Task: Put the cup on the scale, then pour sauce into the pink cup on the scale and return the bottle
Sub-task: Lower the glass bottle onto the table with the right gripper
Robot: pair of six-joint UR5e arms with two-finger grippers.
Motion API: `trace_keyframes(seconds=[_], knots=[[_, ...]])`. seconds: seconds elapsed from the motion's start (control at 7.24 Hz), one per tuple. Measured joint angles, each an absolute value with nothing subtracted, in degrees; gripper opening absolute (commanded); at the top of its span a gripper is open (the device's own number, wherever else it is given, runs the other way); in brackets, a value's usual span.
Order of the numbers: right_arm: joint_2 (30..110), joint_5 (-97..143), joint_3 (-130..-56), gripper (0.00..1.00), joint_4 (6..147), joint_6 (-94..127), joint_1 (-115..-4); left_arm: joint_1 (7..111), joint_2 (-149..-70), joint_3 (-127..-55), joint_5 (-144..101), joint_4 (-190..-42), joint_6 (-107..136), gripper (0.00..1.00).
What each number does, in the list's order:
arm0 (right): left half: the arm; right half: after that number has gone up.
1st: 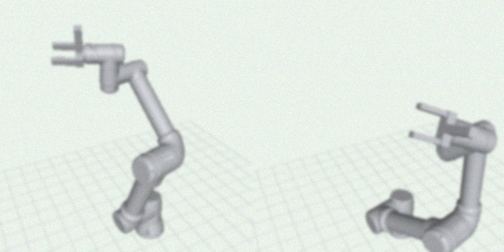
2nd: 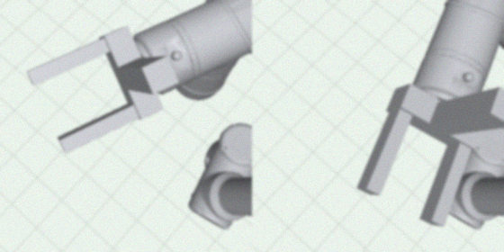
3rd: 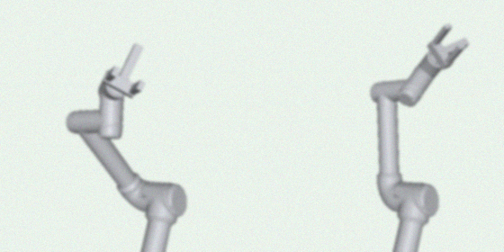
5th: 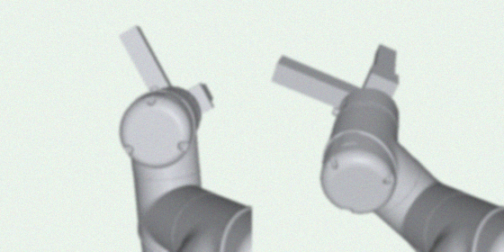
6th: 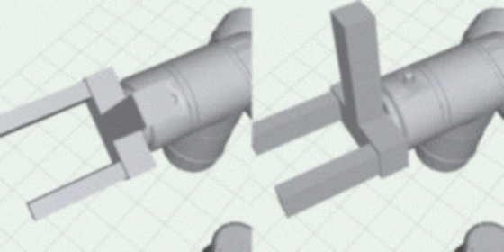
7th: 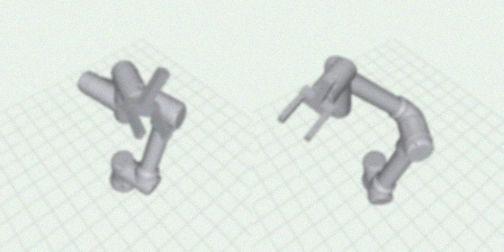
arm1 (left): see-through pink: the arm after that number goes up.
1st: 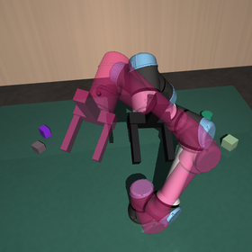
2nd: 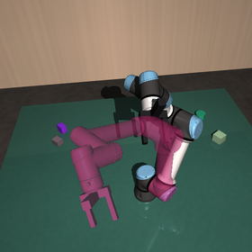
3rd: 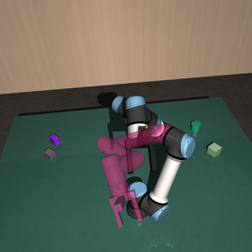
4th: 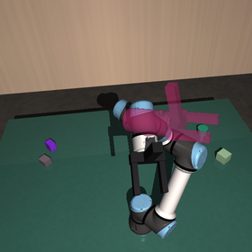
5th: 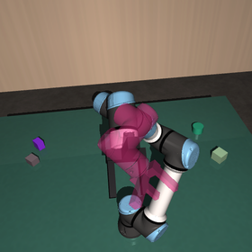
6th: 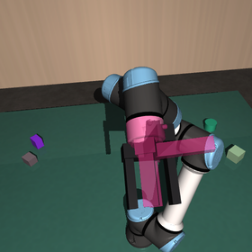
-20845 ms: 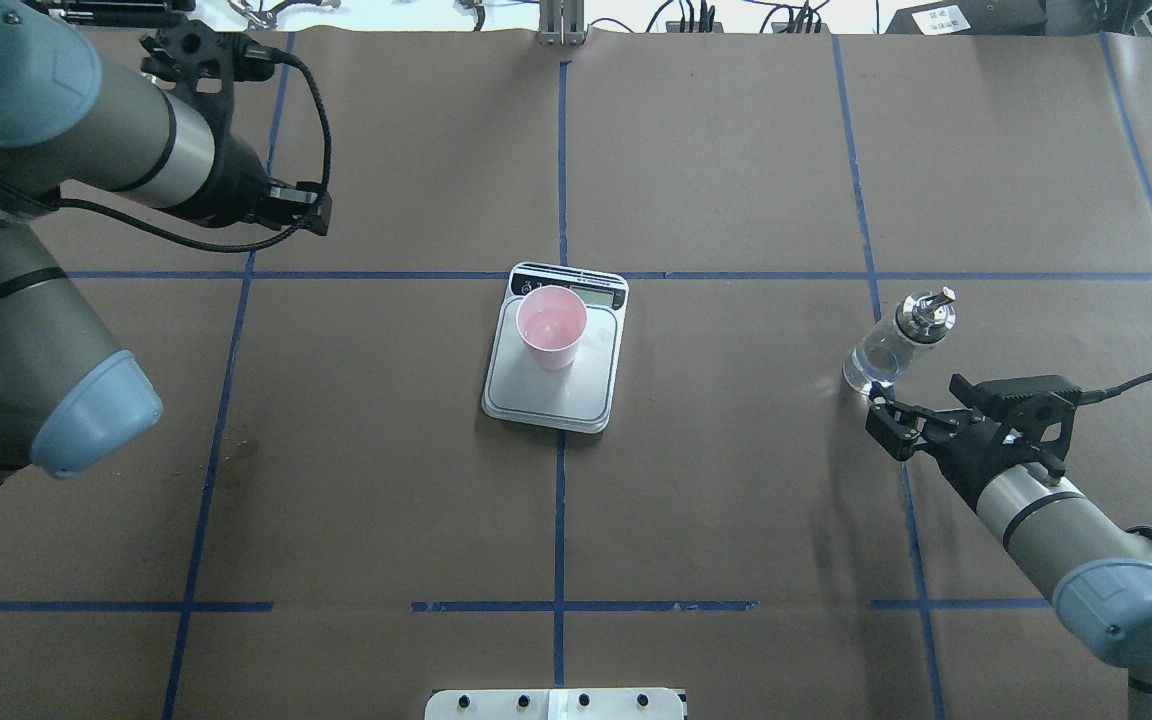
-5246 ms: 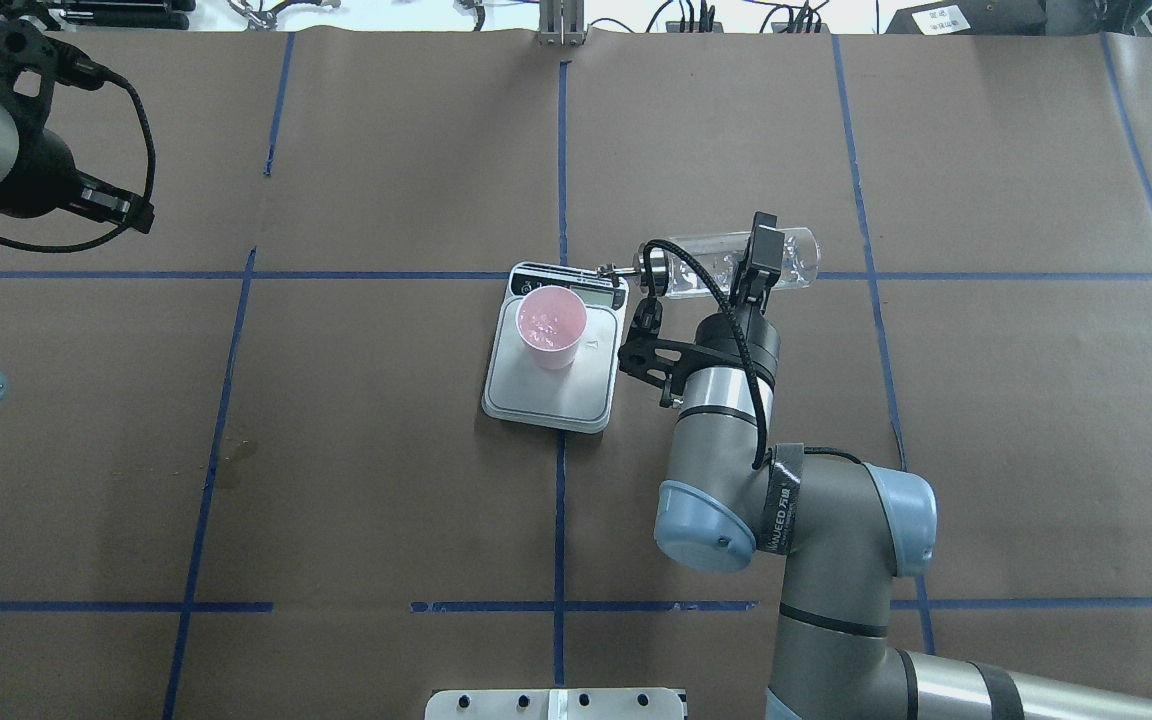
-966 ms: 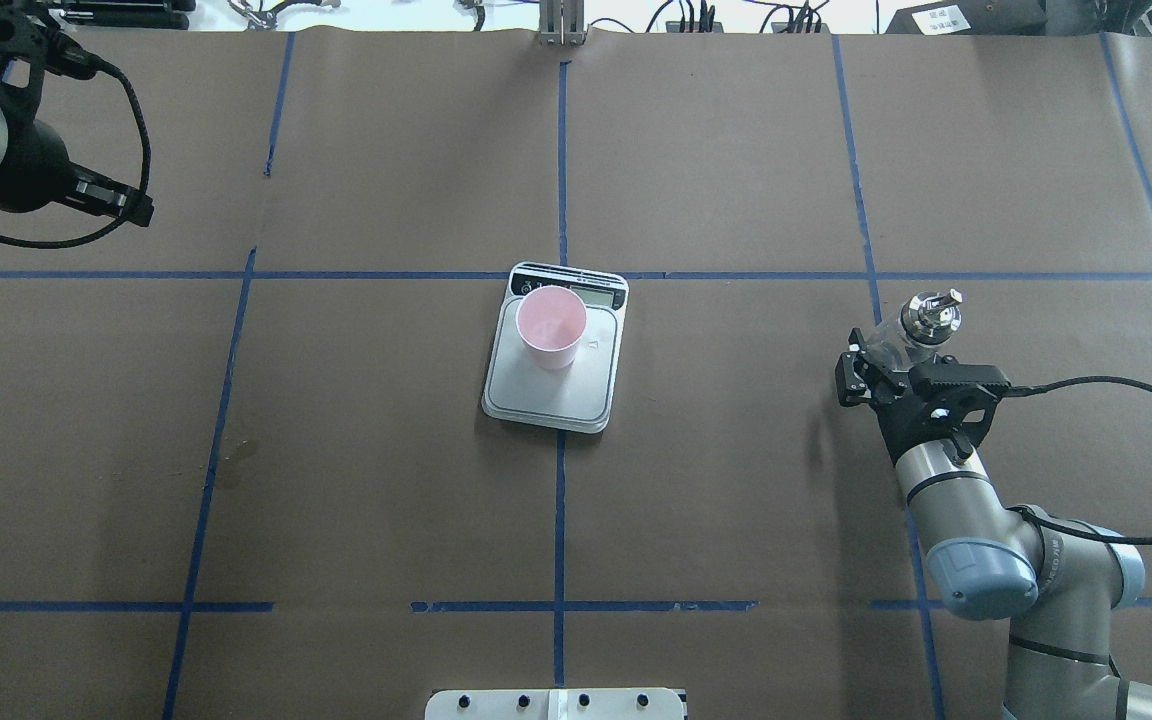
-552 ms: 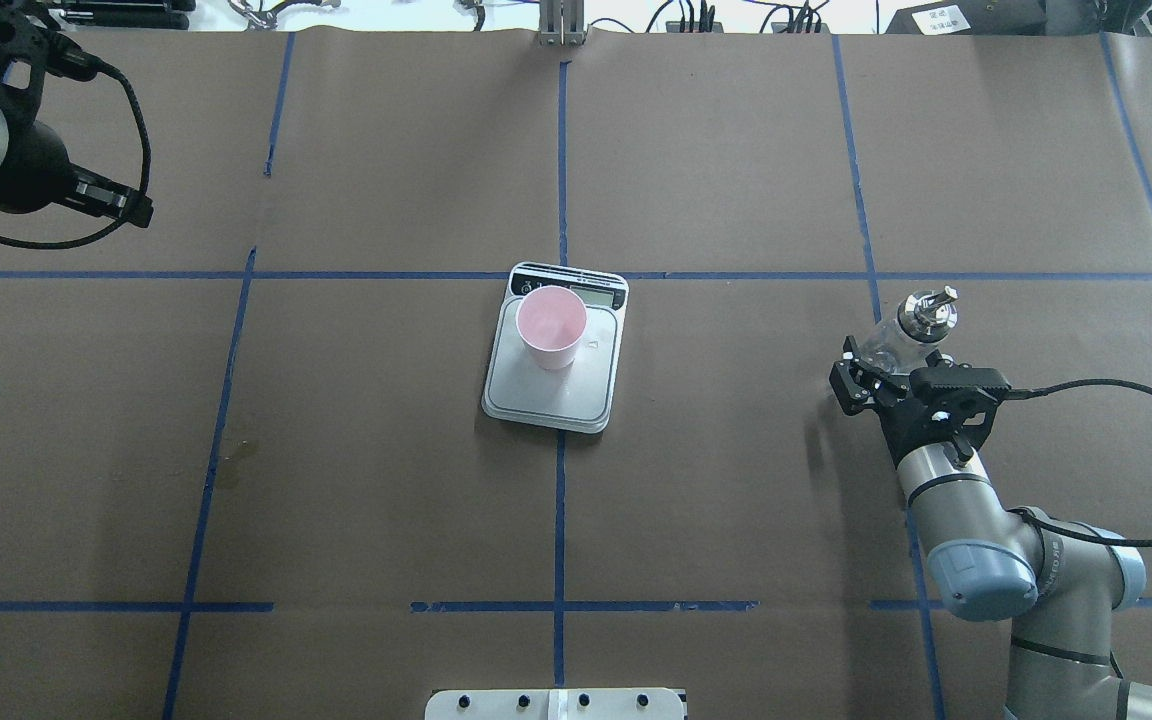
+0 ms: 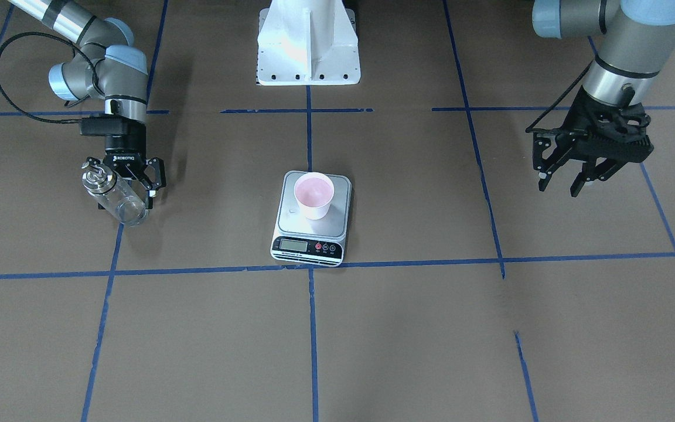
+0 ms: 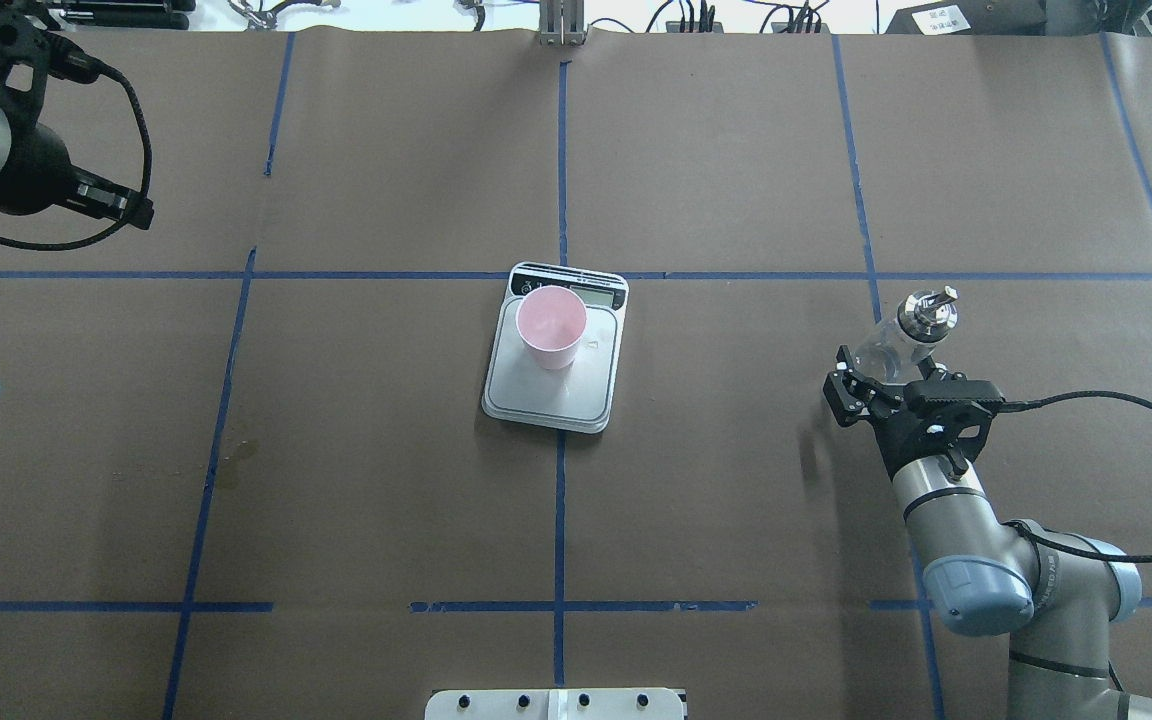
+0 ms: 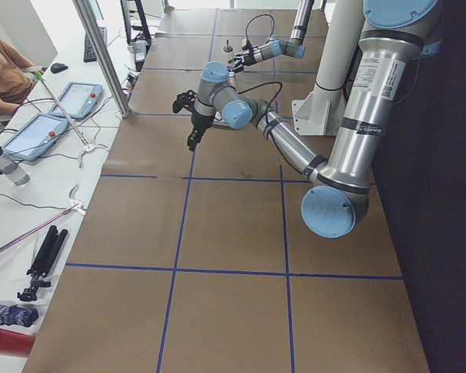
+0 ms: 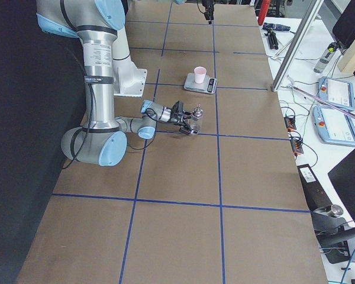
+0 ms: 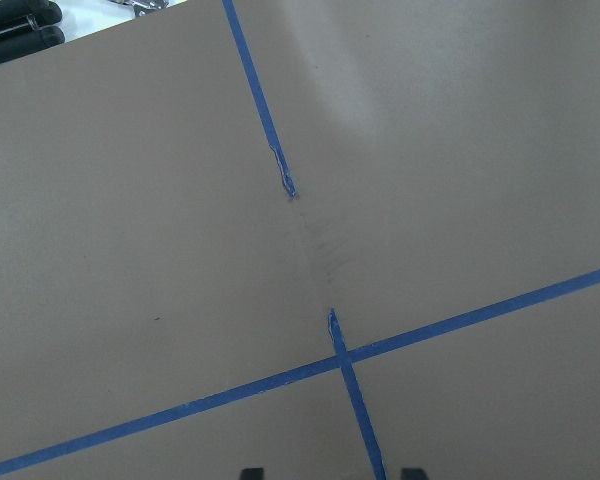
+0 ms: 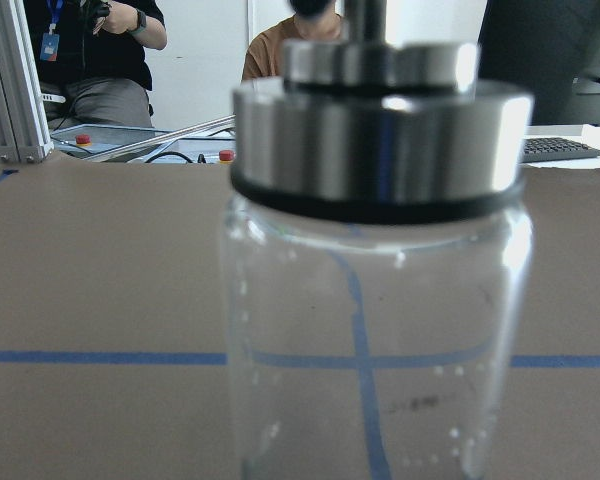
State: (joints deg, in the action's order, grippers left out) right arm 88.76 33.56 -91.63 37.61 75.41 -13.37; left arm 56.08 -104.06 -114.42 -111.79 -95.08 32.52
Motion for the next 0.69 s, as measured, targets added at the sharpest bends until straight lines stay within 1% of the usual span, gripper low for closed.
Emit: trace_keyframes(seconds=[0.69], knots=[[93.83, 31.40, -96.28, 1.00, 37.61, 75.41, -8.30, 56.07, -104.01, -114.64, -111.80, -95.05, 32.58, 0.57]])
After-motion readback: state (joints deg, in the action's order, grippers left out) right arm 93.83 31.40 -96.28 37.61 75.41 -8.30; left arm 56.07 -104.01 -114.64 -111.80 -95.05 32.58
